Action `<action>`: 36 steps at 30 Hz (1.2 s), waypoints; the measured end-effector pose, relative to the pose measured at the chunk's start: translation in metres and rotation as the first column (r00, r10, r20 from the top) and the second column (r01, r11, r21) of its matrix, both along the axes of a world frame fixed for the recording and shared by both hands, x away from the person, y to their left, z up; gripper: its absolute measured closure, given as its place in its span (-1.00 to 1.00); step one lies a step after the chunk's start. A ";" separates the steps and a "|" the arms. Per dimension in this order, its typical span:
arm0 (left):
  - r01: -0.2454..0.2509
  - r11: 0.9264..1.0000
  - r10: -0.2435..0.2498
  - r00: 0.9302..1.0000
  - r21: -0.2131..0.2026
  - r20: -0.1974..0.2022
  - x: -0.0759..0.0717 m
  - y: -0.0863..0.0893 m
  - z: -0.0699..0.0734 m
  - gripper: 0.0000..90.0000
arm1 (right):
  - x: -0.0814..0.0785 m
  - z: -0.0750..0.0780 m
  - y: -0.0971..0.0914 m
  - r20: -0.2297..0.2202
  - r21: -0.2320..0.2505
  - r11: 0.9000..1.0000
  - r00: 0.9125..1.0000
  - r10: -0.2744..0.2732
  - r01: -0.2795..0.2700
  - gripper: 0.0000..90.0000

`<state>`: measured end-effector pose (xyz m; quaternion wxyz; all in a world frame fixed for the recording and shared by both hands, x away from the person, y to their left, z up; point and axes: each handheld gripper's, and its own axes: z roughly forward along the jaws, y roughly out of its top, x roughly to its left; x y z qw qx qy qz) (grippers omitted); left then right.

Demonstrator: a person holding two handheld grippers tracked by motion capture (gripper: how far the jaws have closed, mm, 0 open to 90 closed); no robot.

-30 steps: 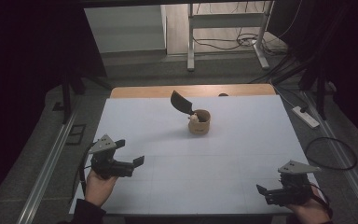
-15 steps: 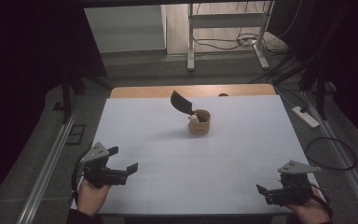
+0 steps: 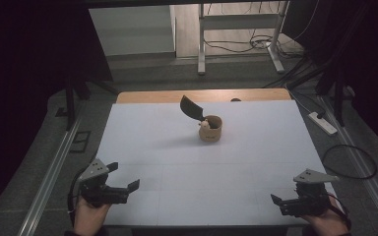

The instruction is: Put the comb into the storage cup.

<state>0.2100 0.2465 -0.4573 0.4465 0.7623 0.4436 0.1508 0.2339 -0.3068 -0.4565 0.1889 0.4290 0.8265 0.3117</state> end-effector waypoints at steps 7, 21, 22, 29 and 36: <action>-0.013 1.000 0.013 1.000 0.007 -0.011 -0.008 0.004 -0.003 -1.00 | 0.000 0.000 0.000 0.002 0.000 1.000 1.000 -0.003 0.003 -1.00; -0.034 0.999 0.035 0.999 0.028 -0.031 -0.021 0.008 -0.007 -1.00 | 0.000 0.000 0.000 0.005 0.002 1.000 1.000 -0.006 0.006 -1.00; -0.035 0.999 0.036 0.999 0.029 -0.033 -0.022 0.008 -0.008 -1.00 | 0.000 0.000 0.000 0.005 0.003 1.000 1.000 -0.007 0.007 -1.00; -0.046 0.997 0.048 0.998 0.056 -0.041 -0.027 0.008 -0.009 -1.00 | 0.000 0.000 -0.001 0.006 0.003 1.000 1.000 -0.012 0.012 -1.00; -0.058 0.994 0.063 0.996 0.090 -0.058 -0.032 0.006 -0.012 -1.00 | 0.000 0.000 0.000 0.007 0.002 1.000 1.000 -0.014 0.014 -1.00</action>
